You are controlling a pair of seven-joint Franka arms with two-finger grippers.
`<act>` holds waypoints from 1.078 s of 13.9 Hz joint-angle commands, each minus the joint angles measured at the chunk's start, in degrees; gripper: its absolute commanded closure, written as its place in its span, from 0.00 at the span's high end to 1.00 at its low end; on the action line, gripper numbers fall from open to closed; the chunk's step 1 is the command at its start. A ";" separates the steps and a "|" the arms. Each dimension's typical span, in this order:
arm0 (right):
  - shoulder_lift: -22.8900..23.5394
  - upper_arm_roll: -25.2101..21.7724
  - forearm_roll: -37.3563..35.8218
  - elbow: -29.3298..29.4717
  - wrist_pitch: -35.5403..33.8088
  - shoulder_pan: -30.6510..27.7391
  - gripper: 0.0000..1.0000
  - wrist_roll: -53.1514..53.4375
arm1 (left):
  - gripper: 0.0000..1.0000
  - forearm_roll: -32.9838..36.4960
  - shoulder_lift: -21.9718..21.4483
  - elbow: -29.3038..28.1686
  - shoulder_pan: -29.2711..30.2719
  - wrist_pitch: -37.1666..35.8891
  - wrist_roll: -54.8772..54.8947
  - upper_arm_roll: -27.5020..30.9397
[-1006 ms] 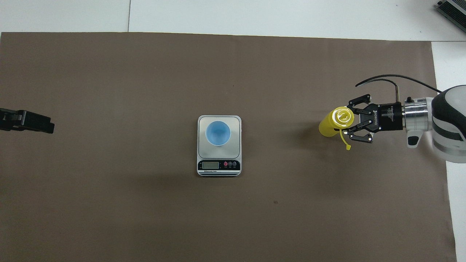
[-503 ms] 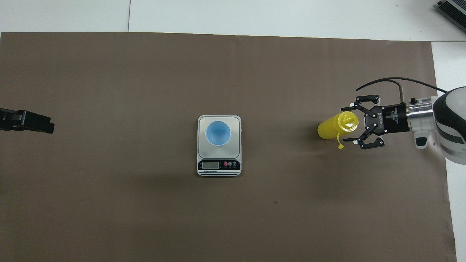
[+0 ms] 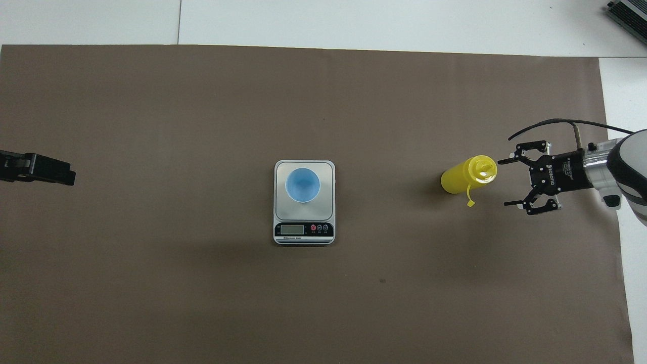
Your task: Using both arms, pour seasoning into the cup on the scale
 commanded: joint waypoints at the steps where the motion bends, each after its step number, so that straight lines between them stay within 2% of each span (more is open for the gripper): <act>1: -5.29 0.60 -6.89 -0.83 -0.17 0.49 1.00 -4.43 | 1.00 -0.80 -0.62 -0.58 0.25 -0.63 0.90 0.10; 4: -9.16 0.95 -12.01 -0.83 -1.05 2.25 1.00 -7.60 | 1.00 -0.80 -0.62 -0.49 0.25 -0.63 0.90 0.10; 7: -13.47 1.04 -19.55 -0.83 -1.14 6.63 1.00 -8.48 | 1.00 -0.80 -0.62 -0.49 0.25 -0.63 0.90 0.10; 10: -16.46 1.13 -21.24 -0.83 -5.08 10.94 1.00 -9.10 | 1.00 -0.80 -0.62 -0.58 0.25 -0.63 0.90 0.10; 12: -16.56 1.21 -22.03 -0.83 -5.53 12.71 1.00 -16.09 | 1.00 -0.80 -0.62 -0.49 0.25 -0.63 0.90 0.10; 15: -16.47 1.30 -23.34 0.39 -5.09 14.11 1.00 -34.71 | 1.00 -0.80 -0.62 -0.58 0.25 -0.63 0.90 0.10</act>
